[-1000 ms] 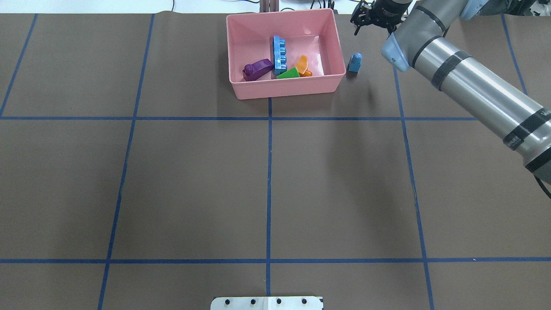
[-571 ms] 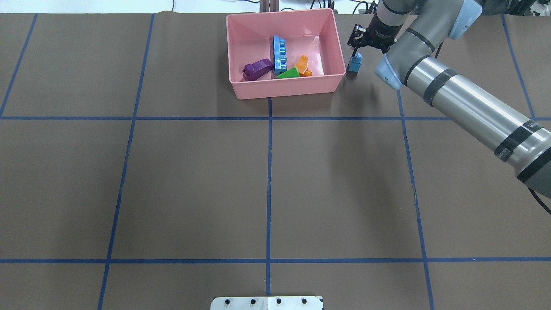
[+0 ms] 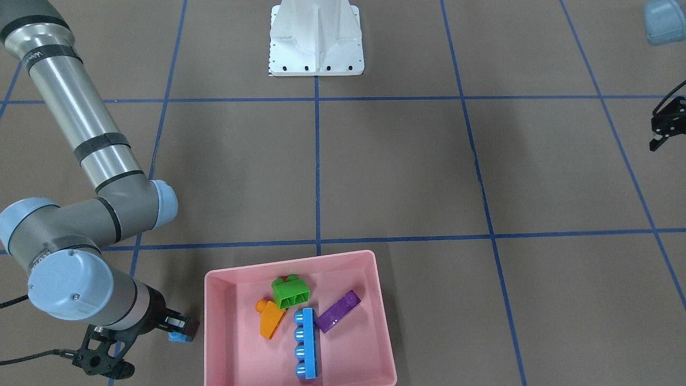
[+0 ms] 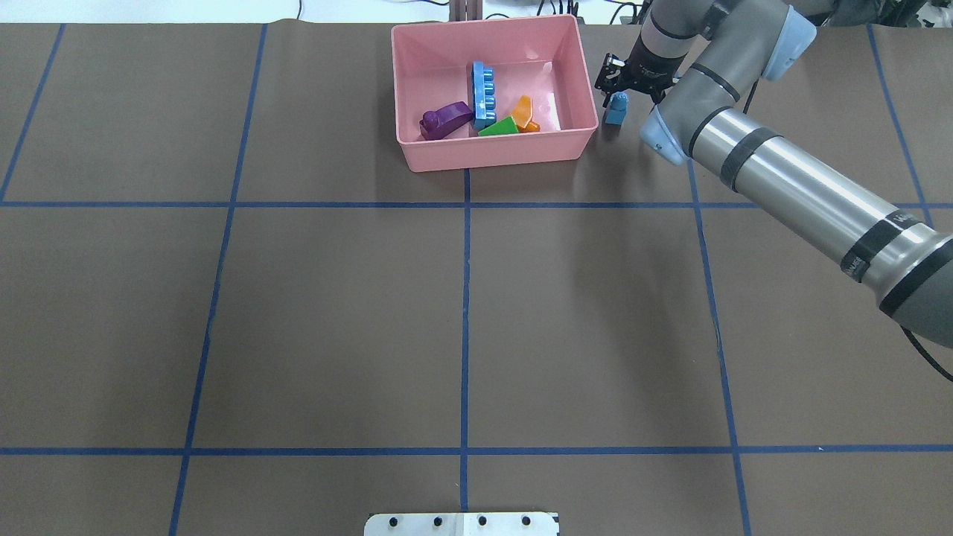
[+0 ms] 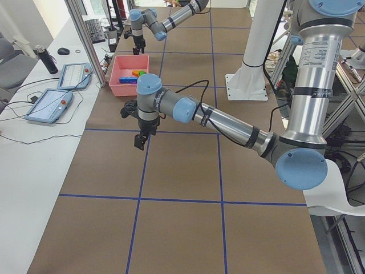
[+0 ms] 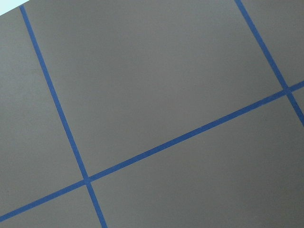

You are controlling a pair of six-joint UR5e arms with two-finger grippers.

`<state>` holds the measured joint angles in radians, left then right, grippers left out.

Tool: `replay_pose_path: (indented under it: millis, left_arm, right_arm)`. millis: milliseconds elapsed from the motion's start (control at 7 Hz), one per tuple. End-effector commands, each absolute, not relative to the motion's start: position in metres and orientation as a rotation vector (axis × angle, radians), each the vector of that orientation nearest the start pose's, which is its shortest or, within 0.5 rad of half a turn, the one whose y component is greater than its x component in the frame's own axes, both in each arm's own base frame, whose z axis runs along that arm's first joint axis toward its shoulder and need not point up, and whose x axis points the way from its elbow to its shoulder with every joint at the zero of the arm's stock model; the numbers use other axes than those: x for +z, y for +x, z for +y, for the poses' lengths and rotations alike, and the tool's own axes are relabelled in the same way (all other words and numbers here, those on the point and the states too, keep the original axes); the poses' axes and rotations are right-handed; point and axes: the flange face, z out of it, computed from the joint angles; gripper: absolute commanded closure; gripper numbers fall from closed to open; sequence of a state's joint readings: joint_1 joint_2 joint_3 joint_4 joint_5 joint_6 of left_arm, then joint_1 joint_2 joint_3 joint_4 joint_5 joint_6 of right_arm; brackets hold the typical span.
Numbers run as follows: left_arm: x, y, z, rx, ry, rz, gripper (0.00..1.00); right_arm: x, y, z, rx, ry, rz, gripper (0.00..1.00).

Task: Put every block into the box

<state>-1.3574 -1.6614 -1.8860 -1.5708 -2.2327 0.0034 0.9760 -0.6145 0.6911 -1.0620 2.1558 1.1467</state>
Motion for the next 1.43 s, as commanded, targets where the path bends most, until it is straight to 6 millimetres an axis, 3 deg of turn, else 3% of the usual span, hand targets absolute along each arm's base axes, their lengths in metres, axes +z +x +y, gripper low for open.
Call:
replay_pose_path:
  millis: [0, 143, 286, 429, 571, 857, 1000, 1143, 1286]
  left_arm:
    - [0.466, 0.04, -0.522, 0.341, 0.32, 0.695, 0.0]
    - [0.469, 0.039, -0.518, 0.342, 0.316, 0.695, 0.0]
    - [0.465, 0.039, -0.517, 0.344, 0.323, 0.695, 0.0]
    - [0.466, 0.04, -0.517, 0.343, 0.321, 0.694, 0.0]
    - [0.466, 0.04, -0.517, 0.343, 0.32, 0.694, 0.0]
    - [0.469, 0.042, -0.518, 0.343, 0.314, 0.695, 0.0]
    - [0.467, 0.042, -0.518, 0.34, 0.314, 0.695, 0.0]
    - [0.466, 0.042, -0.517, 0.34, 0.316, 0.696, 0.0]
    - [0.467, 0.042, -0.518, 0.339, 0.315, 0.696, 0.0]
  right_arm:
    - [0.392, -0.434, -0.762, 0.343, -0.047, -0.806, 0.21]
    - [0.391, -0.435, -0.762, 0.341, -0.045, -0.806, 0.36]
    - [0.39, -0.434, -0.763, 0.342, -0.043, -0.807, 0.98]
    - [0.388, -0.435, -0.762, 0.333, -0.032, -0.821, 1.0]
    - [0.388, -0.42, -0.768, 0.332, -0.023, -0.832, 1.0]
    - [0.328, -0.334, -0.794, 0.348, -0.056, -0.956, 1.0]
    - [0.282, -0.332, -0.788, 0.348, -0.05, -0.967, 1.0]
    - [0.228, -0.352, -0.781, 0.338, -0.046, -0.984, 1.0]
    - [0.206, -0.407, -0.761, 0.352, -0.026, -0.95, 1.0]
